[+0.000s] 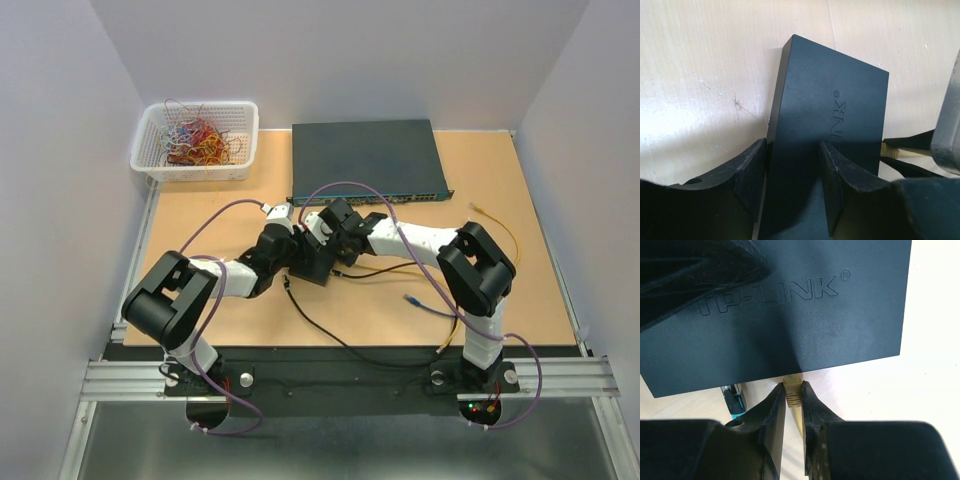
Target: Insert the plug into the switch port
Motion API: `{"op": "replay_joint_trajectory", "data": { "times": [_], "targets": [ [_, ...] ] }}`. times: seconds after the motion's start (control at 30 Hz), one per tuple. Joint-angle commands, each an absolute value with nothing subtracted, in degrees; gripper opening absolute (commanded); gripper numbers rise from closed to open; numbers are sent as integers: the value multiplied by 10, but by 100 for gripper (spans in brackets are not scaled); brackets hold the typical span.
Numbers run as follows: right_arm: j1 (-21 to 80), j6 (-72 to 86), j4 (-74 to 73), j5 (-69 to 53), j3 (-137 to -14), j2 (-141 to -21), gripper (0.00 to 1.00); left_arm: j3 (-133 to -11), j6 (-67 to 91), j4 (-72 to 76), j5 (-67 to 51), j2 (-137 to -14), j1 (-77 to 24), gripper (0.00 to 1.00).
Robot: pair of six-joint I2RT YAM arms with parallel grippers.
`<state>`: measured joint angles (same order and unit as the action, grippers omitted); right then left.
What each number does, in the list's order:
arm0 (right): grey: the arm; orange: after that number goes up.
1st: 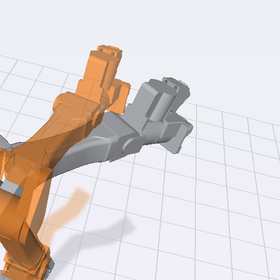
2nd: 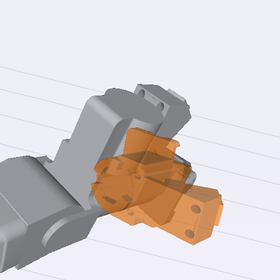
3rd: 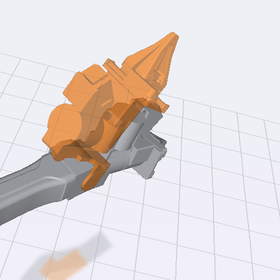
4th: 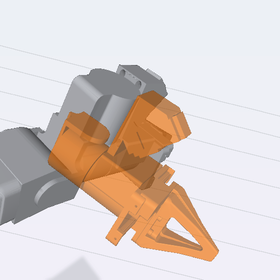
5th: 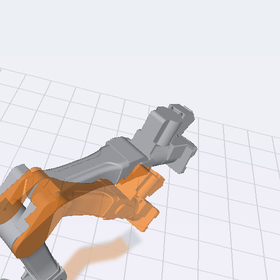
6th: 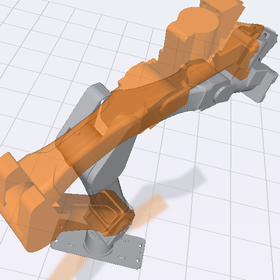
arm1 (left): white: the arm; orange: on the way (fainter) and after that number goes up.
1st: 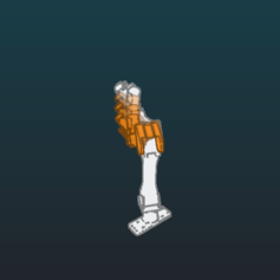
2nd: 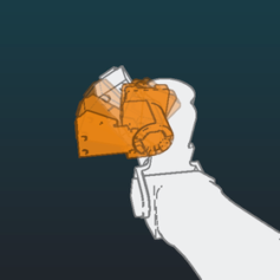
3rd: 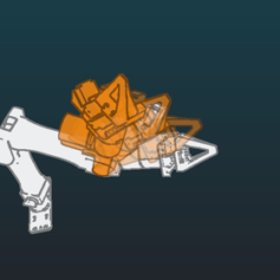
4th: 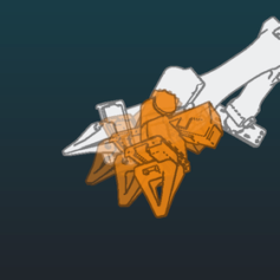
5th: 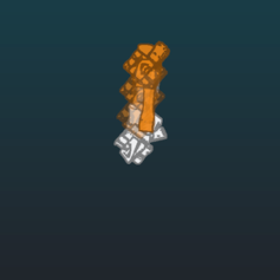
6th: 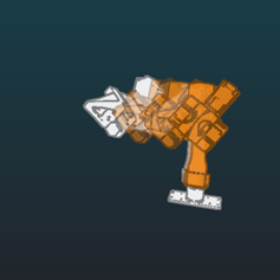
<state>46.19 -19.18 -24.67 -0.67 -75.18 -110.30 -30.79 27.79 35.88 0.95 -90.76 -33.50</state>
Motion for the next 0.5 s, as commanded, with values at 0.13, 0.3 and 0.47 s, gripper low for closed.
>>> {"op": "replay_joint_trajectory", "data": {
  "times": [0.13,0.3,0.47],
  "targets": [
    [504,-179,11,-173,-835,-1098,1,-325,243,291,-110,-961,-463,51],
    [504,-160,11,-161,-817,-1094,0,-334,245,268,-94,-955,-464,51],
    [504,-142,11,-96,-747,-1061,13,-350,254,223,-36,-946,-458,51]
  ]
}}
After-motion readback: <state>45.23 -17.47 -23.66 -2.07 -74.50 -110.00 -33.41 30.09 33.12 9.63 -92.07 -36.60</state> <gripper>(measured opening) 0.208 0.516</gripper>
